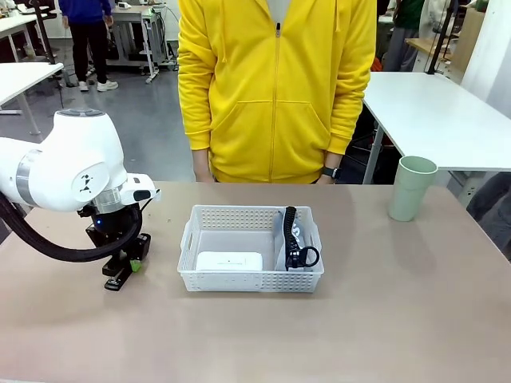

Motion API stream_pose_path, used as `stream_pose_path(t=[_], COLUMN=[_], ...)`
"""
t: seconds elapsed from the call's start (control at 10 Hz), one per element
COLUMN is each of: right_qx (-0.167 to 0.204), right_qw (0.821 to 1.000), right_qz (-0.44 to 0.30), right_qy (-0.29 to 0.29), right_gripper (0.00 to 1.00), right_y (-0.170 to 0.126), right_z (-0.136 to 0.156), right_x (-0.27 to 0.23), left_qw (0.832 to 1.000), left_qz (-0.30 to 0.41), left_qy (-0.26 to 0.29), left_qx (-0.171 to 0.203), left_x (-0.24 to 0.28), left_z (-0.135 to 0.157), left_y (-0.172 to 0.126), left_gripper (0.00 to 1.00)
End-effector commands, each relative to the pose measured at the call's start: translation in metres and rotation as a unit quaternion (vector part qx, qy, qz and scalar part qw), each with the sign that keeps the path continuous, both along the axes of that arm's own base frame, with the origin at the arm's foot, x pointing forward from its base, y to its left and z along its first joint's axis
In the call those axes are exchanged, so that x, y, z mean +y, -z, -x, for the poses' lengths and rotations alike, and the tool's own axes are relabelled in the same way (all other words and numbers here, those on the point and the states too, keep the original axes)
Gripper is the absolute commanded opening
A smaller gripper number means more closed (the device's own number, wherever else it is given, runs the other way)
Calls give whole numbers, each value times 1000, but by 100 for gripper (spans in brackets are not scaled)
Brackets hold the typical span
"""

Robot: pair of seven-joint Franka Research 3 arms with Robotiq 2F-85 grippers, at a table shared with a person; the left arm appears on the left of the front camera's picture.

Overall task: Efficiently arrange items inside the basket to fit them all.
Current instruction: Pick up the Stapler and place it inside the Organizing basket.

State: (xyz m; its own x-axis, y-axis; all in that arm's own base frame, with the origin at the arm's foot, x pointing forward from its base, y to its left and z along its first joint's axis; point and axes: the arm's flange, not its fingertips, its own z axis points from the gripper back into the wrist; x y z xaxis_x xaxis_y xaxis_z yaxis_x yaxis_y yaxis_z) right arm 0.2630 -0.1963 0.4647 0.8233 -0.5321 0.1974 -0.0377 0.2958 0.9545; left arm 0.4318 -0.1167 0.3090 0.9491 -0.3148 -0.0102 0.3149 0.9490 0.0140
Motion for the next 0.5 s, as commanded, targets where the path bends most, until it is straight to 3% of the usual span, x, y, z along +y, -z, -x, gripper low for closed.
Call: stream_pose_path(t=[0.0, 0.3, 0.4], right_qx=[-19, -19, -19], right_qw=[1000, 1000, 1000], right_qz=[-3, -3, -3], right_qy=[1, 1, 1], right_gripper=[100, 100, 100], right_y=[-1, -1, -1], right_z=[-2, -2, -2], right_x=[0, 0, 0], left_qw=[1000, 1000, 998], left_qz=[-13, 2, 10], left_qy=[-10, -17, -54], left_qx=[5, 6, 0], left_x=[0, 0, 3], left_z=[3, 1, -1], left_y=[9, 5, -3], left_gripper=[4, 0, 0])
